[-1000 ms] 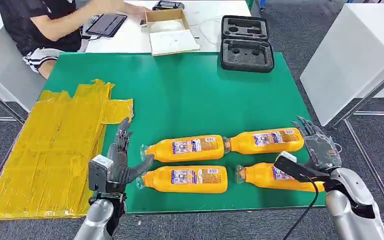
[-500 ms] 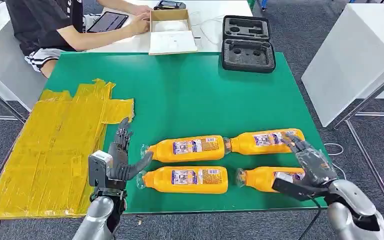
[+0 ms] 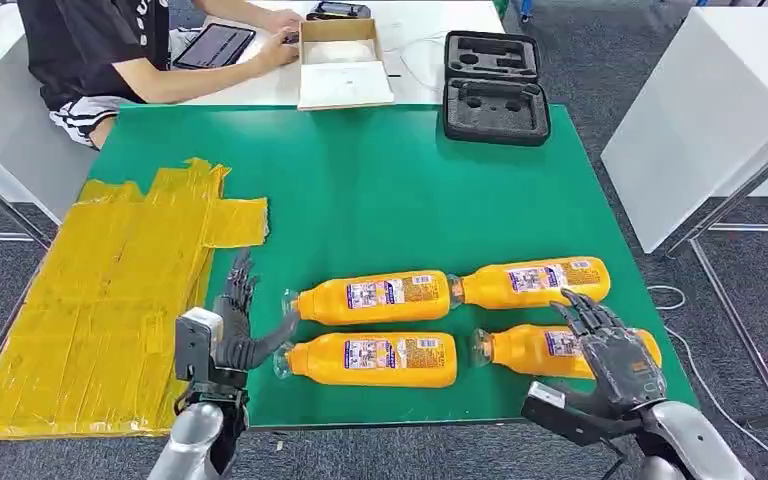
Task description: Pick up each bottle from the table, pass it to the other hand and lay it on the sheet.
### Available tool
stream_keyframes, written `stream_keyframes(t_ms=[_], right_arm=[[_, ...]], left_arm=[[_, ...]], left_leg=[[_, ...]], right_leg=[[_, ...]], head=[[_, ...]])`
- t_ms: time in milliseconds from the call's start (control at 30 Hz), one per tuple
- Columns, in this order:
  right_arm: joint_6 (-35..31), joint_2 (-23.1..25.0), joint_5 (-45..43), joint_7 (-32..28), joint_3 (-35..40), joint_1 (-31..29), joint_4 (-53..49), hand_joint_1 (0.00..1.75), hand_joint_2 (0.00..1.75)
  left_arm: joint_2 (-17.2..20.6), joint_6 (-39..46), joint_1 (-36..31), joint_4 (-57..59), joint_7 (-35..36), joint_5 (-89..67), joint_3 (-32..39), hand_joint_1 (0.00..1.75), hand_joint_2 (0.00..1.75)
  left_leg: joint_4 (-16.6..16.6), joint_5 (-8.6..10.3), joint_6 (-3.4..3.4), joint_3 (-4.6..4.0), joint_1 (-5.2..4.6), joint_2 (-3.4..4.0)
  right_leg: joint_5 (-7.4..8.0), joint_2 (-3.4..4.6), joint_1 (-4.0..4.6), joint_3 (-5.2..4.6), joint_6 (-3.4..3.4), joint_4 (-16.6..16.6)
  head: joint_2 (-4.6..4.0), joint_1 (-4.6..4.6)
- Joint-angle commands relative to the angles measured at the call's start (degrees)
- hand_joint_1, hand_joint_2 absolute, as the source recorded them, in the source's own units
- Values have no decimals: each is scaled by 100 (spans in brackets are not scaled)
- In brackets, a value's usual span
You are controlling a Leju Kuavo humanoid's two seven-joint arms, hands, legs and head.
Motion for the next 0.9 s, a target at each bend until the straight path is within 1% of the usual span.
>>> stream_keyframes(t_ms=[33, 67, 100, 133, 167, 200, 233, 267, 300, 333, 367, 400, 433, 467, 500, 533, 567, 600, 700, 733, 767, 800, 833, 867, 900], right_arm=[[-9, 327, 1, 2, -164, 30, 0, 0, 175], [-9, 327, 1, 2, -164, 30, 0, 0, 175], [-9, 327, 1, 2, -164, 30, 0, 0, 175], [-9, 327, 1, 2, -164, 30, 0, 0, 175], [-9, 327, 1, 2, -164, 30, 0, 0, 175], [-9, 327, 1, 2, -164, 30, 0, 0, 175], [-9, 327, 1, 2, -164, 30, 0, 0, 175], [-9, 327, 1, 2, -164, 30, 0, 0, 175], [-9, 327, 1, 2, -164, 30, 0, 0, 175], [-9, 327, 1, 2, -164, 30, 0, 0, 175], [-9, 327, 1, 2, -164, 30, 0, 0, 175], [-8, 342, 1, 2, -169, 35, 17, 0, 175], [-29, 387, 19, -23, -229, 0, 49, 0, 175], [-50, 408, 31, -52, -270, -30, 78, 0, 175], [-37, 421, 32, -87, -304, -73, 116, 0, 175], [-34, 412, 34, -90, -316, -91, 116, 0, 175], [61, 446, 76, -107, -398, -135, 141, 0, 175], [169, 482, 137, -106, -472, -140, 135, 0, 175], [383, 572, 324, -54, -664, -132, 198, 0, 175], [413, 594, 394, -19, -742, -151, 296, 0, 175], [420, 596, 391, -29, -795, -180, 395, 0, 175], [428, 581, 389, -38, -870, -235, 535, 0, 175], [582, 537, 435, 188, -992, -297, 731, 0, 175], [546, 396, 387, 145, -1104, -452, 1096, 0, 175], [491, 363, 383, 99, -1144, -512, 1243, 0, 175]], left_arm=[[-47, -33, -78, 175, 34, -10, 176, 0, 175], [-47, -33, -78, 175, 34, -10, 176, 0, 175], [-47, -33, -78, 175, 34, -10, 176, 0, 175], [-47, -33, -78, 175, 34, -10, 176, 0, 175], [-47, -33, -78, 175, 34, -10, 176, 0, 175], [-47, -33, -78, 175, 34, -10, 176, 0, 175], [-47, -33, -78, 175, 34, -10, 176, 0, 175], [-47, -33, -78, 175, 34, -10, 176, 0, 175], [-47, -33, -78, 175, 34, -10, 176, 0, 175], [-47, -33, -78, 175, 34, -10, 176, 0, 175], [-47, -33, -78, 175, 34, -10, 176, 0, 175], [-46, -34, -71, 188, 34, -10, 180, 0, 175], [-64, -33, -92, 228, 33, -26, 197, 0, 175], [-62, -33, -98, 244, 32, -34, 207, 0, 175], [-69, -34, -104, 263, 32, -38, 222, 0, 175], [-68, -34, -109, 264, 32, -38, 226, 0, 175], [-83, -42, -127, 303, 31, -50, 260, 0, 175], [-92, -55, -136, 319, 32, -68, 282, 0, 175], [-107, -86, -153, 342, 50, -105, 322, 0, 175], [-118, -84, -142, 340, 63, -116, 344, 0, 175], [-122, -85, -136, 348, 68, -124, 353, 0, 175], [-130, -91, -133, 375, 70, -128, 366, 0, 175], [-135, -85, -143, 438, 132, -121, 385, 0, 175], [-123, -111, -171, 548, 135, -117, 389, 0, 175], [-125, -108, -178, 577, 127, -108, 399, 0, 175]], left_leg=[[-1, -16, -14, 35, 3, 9], [2, -27, -18, 56, 3, 11], [0, -20, -15, 41, 4, 12], [3, -28, -18, 56, 3, 14], [-1, -19, -13, 42, 4, 12], [4, -30, -19, 59, 5, 14], [-1, -19, -14, 44, 2, 12], [5, -32, -18, 62, 4, 15], [1, -21, -13, 45, 5, 14], [6, -34, -18, 66, 4, 19], [2, -24, -13, 50, 4, 15], [6, -31, -18, 58, 6, 16], [0, -20, -13, 44, 2, 11], [16, -56, -27, 98, 5, 21], [0, -21, -13, 47, 5, 14], [4, -29, -18, 59, 4, 15], [-1, -16, -11, 37, 3, 14], [4, -29, -18, 61, 4, 18], [5, -31, -19, 65, 4, 15], [0, -19, -14, 45, 5, 12], [3, -31, -20, 68, 6, 14], [-3, -17, -13, 46, 5, 8], [0, -29, -17, 67, 6, 12], [-5, -18, -11, 47, 6, 14], [-2, -25, -15, 62, 6, 18]], right_leg=[[-15, -1, 5, 36, -7, -5], [-26, -3, 6, 59, -9, -3], [-18, 1, 6, 42, -7, -4], [-26, 0, 6, 56, -9, -1], [-16, 1, 6, 42, -7, -6], [-27, -1, 8, 61, -9, -2], [-18, 0, 4, 43, -6, -4], [-28, -1, 7, 63, -8, -2], [-18, 2, 7, 45, -6, -6], [-30, 2, 7, 67, -8, -2], [-21, 2, 6, 51, -6, -5], [-26, 1, 9, 60, -8, -3], [-18, 0, 4, 44, -6, -4], [-51, -2, 9, 102, -11, 5], [-18, 2, 7, 48, -6, -7], [-25, 0, 7, 61, -8, -4], [-13, 3, 5, 36, -6, -6], [-25, 3, 6, 61, -8, -4], [-28, -1, 7, 68, -9, -3], [-16, 0, 7, 47, -7, -7], [-28, -3, 9, 71, -9, -6], [-15, -4, 7, 49, -6, -10], [-26, -4, 9, 71, -8, -10], [-13, 4, 8, 49, -6, -13], [-19, 4, 9, 65, -6, -13]], head=[[0, 0], [0, 0], [0, 0], [0, 0], [0, 0], [0, 0], [0, -2], [0, 2], [0, 0], [0, -2], [0, 0], [0, 0], [0, 0], [0, 0], [0, 0], [0, 0], [0, 0], [0, 0], [0, 0], [0, -2], [0, 0], [0, 2], [0, 0], [0, 0], [0, -2]])
